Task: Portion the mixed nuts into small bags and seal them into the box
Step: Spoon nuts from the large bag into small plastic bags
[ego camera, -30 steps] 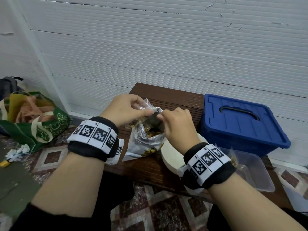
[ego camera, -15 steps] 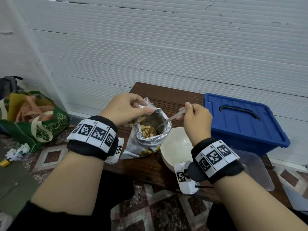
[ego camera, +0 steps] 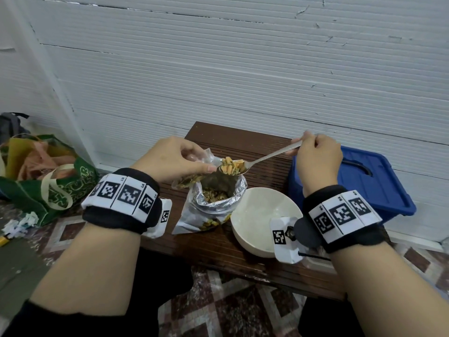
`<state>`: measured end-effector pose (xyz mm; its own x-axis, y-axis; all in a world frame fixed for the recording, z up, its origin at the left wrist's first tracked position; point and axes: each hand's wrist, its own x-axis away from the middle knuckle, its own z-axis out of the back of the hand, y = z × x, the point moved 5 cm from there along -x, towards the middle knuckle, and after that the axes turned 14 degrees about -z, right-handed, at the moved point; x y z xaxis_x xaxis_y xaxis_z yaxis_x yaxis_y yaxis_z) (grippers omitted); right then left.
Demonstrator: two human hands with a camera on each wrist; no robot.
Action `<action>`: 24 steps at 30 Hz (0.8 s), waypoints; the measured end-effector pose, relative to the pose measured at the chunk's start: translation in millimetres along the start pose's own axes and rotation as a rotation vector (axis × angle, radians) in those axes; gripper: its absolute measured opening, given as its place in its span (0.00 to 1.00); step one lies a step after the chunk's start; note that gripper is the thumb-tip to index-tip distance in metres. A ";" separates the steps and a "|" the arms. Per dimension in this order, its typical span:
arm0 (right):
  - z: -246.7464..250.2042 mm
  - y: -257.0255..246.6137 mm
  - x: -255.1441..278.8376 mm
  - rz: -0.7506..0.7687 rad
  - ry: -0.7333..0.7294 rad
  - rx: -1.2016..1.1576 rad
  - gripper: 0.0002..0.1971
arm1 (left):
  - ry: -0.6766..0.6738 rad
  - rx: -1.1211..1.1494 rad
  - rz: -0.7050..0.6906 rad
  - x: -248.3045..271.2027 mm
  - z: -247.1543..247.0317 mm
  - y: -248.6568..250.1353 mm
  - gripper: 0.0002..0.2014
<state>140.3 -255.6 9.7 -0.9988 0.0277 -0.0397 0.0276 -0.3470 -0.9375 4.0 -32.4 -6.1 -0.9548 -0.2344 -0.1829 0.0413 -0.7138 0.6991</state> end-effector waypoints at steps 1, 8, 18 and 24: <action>1.6 -2.0 -2.1 0.005 0.007 -0.006 0.20 | -0.004 0.005 -0.002 0.0 -0.7 1.1 0.12; -5.8 -13.0 -3.0 0.015 -0.033 -0.021 0.19 | -0.012 0.024 -0.032 -1.9 -9.5 6.6 0.13; -19.1 -17.5 1.5 0.040 -0.093 -0.005 0.19 | -0.015 0.018 -0.018 -4.5 -14.9 4.8 0.18; -24.2 -19.0 3.1 0.057 -0.128 0.001 0.19 | 0.004 0.015 -0.025 -4.7 -18.3 8.0 0.20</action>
<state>137.6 -226.2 19.0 -0.9925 -0.1122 -0.0485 0.0847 -0.3454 -0.9346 14.2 -49.1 -12.3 -0.9542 -0.2194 -0.2035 0.0130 -0.7098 0.7043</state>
